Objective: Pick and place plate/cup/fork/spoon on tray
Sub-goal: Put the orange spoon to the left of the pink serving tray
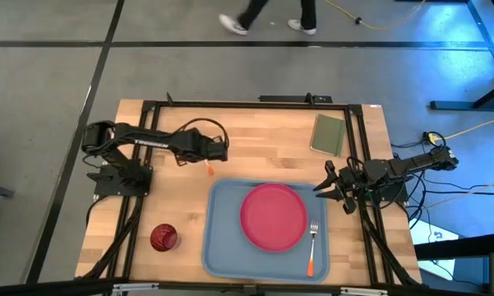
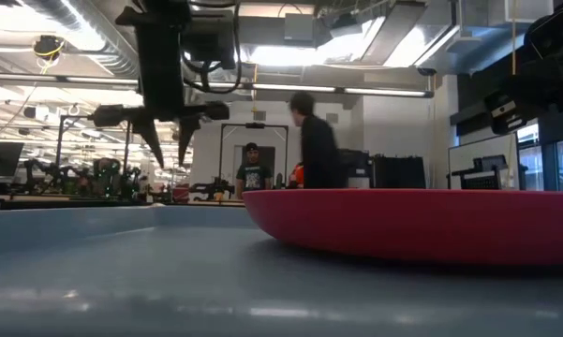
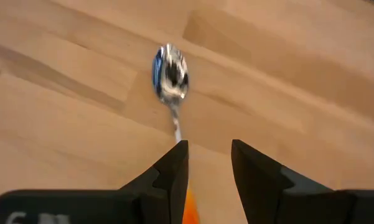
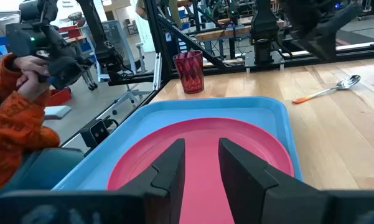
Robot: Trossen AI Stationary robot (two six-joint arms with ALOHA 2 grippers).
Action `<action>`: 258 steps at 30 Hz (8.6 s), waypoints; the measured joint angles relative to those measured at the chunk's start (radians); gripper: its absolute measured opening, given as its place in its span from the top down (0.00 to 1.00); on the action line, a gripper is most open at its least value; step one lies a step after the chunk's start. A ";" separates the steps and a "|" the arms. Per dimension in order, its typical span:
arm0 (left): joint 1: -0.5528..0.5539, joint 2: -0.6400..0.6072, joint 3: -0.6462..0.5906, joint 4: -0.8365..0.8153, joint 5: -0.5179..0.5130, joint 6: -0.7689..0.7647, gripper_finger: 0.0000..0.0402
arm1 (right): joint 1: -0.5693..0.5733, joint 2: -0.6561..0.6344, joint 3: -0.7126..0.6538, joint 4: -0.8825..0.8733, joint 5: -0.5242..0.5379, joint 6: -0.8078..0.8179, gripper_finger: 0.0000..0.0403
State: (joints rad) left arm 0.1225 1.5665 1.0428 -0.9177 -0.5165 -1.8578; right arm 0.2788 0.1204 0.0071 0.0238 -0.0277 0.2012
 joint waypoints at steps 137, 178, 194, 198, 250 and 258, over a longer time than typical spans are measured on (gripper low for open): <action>0.014 0.313 0.000 0.115 -0.008 -0.212 0.74 | 0.000 0.004 0.000 0.000 0.008 0.000 0.75; 0.022 0.309 0.003 0.070 0.112 -0.365 0.74 | 0.000 0.004 0.000 0.000 0.008 0.000 0.75; 0.018 0.311 0.001 0.068 0.118 -0.359 0.75 | 0.000 0.004 0.000 0.000 0.008 0.000 0.75; 0.018 0.312 0.001 0.068 0.119 -0.358 0.79 | 0.000 0.004 0.000 0.000 0.008 0.000 0.75; -0.135 0.553 0.791 -0.108 0.038 0.127 0.97 | 0.000 0.003 0.000 0.000 0.008 0.000 0.75; -0.231 0.657 0.943 -0.166 0.037 0.142 0.97 | 0.000 0.003 0.000 0.000 0.008 0.000 0.75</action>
State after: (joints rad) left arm -0.1087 2.2235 1.9859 -1.0840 -0.4798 -1.7160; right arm 0.2788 0.1238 0.0071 0.0238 -0.0199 0.2012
